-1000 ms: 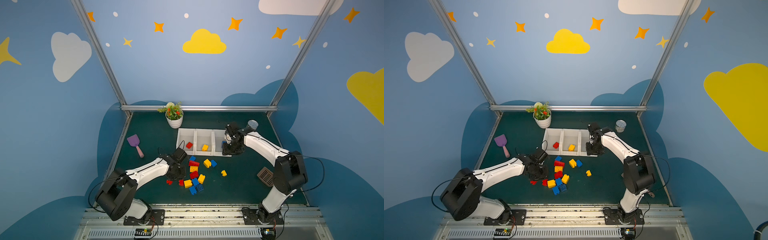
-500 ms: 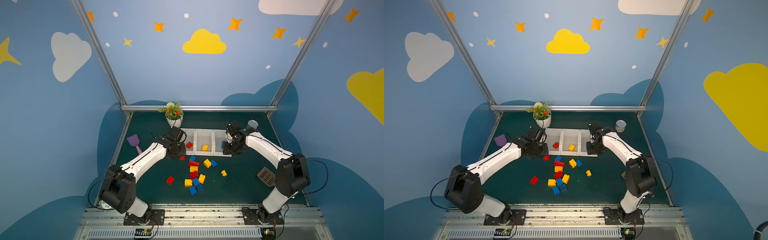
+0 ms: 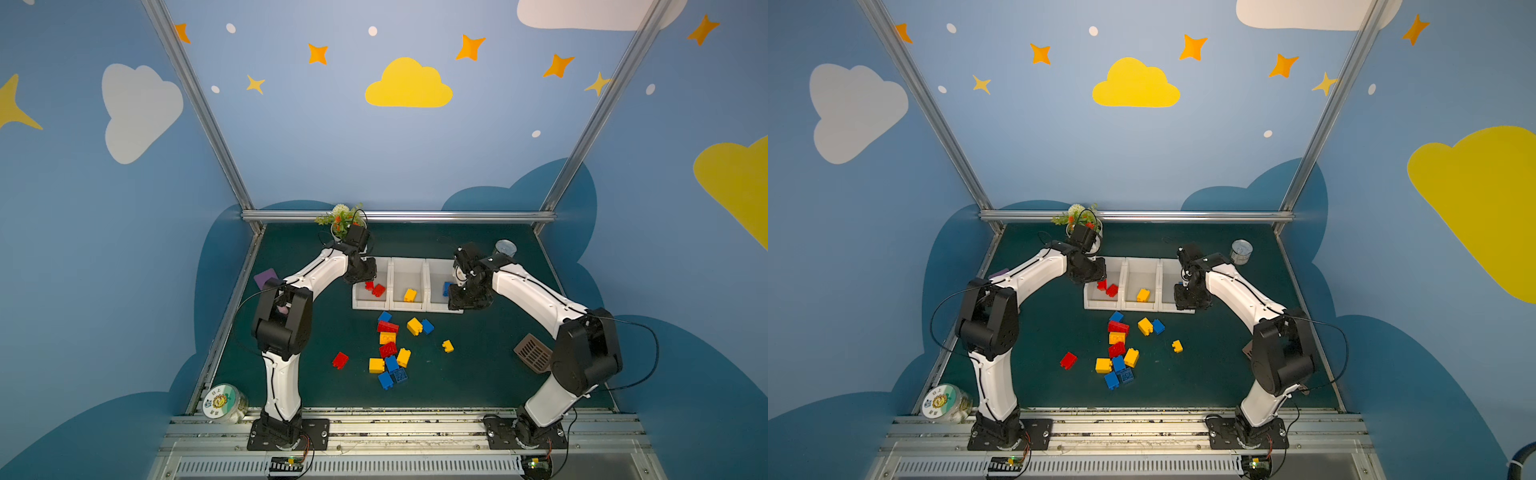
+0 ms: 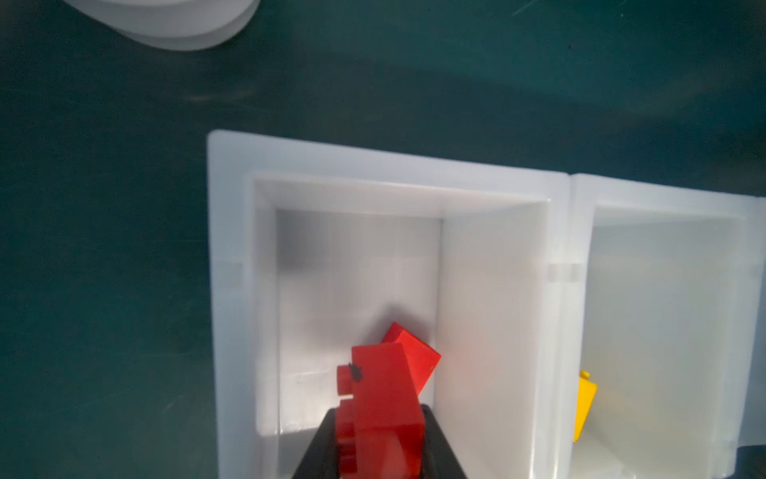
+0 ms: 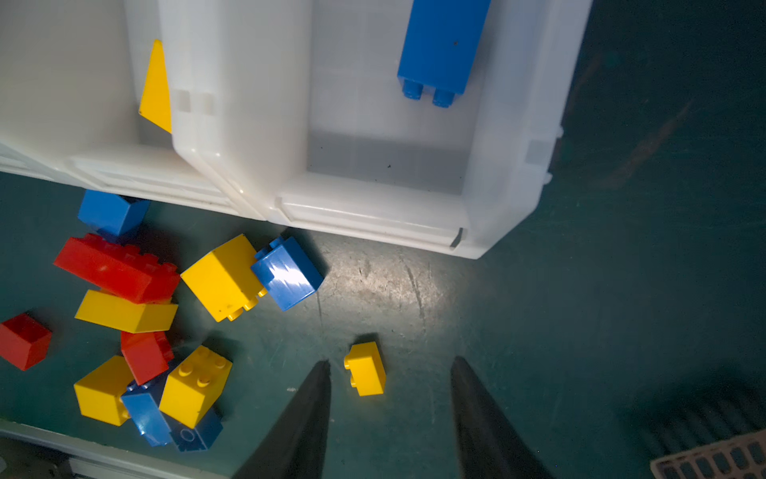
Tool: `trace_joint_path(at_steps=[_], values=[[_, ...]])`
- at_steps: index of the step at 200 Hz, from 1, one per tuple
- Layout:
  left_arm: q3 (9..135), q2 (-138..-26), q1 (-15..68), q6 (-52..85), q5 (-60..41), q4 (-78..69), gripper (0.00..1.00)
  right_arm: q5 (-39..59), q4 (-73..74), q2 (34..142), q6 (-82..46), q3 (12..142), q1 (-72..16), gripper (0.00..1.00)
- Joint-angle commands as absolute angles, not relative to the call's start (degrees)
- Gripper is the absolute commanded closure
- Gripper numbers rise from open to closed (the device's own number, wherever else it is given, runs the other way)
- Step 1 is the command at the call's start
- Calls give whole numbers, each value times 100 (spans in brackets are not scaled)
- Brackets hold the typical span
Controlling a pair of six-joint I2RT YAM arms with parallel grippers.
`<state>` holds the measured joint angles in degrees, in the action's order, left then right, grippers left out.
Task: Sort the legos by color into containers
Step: 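Release the red brick in the plant-side compartment while the right gripper lowers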
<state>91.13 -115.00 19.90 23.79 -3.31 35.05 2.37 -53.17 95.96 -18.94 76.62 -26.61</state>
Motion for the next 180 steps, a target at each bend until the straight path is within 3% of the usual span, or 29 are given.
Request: trace_joint_path(at_steps=[1, 66, 180], values=[[9282, -11544, 1972, 2194, -551, 3624, 67, 149, -5467, 9412, -1988, 7793, -2684, 52], [8974, -11273, 1959, 2235, -606, 3453, 53, 114, -5528, 9403, -2011, 7853, -2736, 49], [7939, -10229, 1857, 2464, -629, 3048, 51, 261, -5467, 9788, -2004, 8036, -3174, 49]])
